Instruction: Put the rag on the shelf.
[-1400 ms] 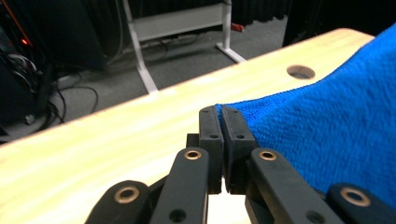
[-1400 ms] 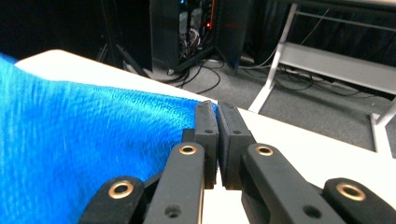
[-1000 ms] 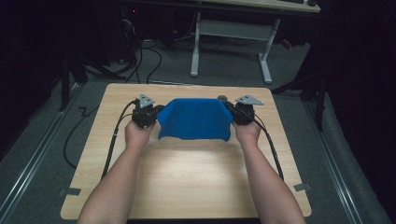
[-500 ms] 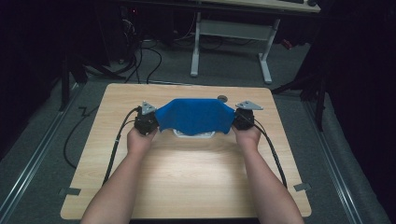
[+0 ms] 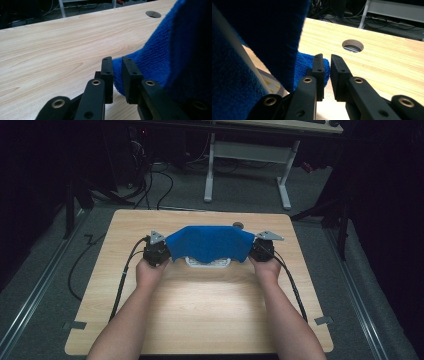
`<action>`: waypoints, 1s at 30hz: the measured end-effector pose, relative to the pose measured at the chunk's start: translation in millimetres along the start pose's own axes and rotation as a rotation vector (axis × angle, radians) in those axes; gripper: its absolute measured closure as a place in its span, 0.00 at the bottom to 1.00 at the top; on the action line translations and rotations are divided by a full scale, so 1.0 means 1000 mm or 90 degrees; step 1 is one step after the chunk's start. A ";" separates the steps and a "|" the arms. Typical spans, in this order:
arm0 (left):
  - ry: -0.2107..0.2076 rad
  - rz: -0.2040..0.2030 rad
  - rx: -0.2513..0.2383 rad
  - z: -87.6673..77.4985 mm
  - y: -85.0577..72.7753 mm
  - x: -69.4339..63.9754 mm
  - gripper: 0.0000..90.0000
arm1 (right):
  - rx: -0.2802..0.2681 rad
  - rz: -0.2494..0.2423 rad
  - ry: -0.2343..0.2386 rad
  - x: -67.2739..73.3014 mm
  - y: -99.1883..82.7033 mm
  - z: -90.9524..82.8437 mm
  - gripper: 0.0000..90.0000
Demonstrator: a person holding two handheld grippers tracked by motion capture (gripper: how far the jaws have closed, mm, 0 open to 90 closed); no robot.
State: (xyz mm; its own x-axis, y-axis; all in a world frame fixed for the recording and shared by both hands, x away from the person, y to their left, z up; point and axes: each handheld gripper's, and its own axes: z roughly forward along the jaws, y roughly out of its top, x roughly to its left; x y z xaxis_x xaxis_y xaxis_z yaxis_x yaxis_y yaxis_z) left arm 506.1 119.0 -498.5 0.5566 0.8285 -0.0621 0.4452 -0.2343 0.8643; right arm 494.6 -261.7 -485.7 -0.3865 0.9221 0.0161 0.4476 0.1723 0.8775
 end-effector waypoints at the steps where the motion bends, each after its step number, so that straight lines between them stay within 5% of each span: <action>1: -0.001 -0.001 0.001 0.000 0.000 0.000 0.87 | -0.002 -0.003 -0.001 -0.001 0.000 0.000 0.90; 11: 0.012 -0.016 0.001 -0.009 -0.001 0.006 0.74 | -0.005 0.001 -0.010 -0.004 0.004 -0.009 0.78; 30: 0.035 -0.035 -0.012 -0.023 -0.005 0.016 0.61 | -0.011 -0.002 -0.030 -0.016 0.005 -0.026 0.74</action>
State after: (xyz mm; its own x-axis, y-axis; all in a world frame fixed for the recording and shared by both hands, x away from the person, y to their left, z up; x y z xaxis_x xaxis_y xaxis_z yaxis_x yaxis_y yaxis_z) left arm 496.9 145.2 -492.5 0.4926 0.8663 -0.0828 0.4599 -0.1784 0.8699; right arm 482.2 -284.2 -469.8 -0.3488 0.9372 -0.0090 0.4330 0.1697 0.8853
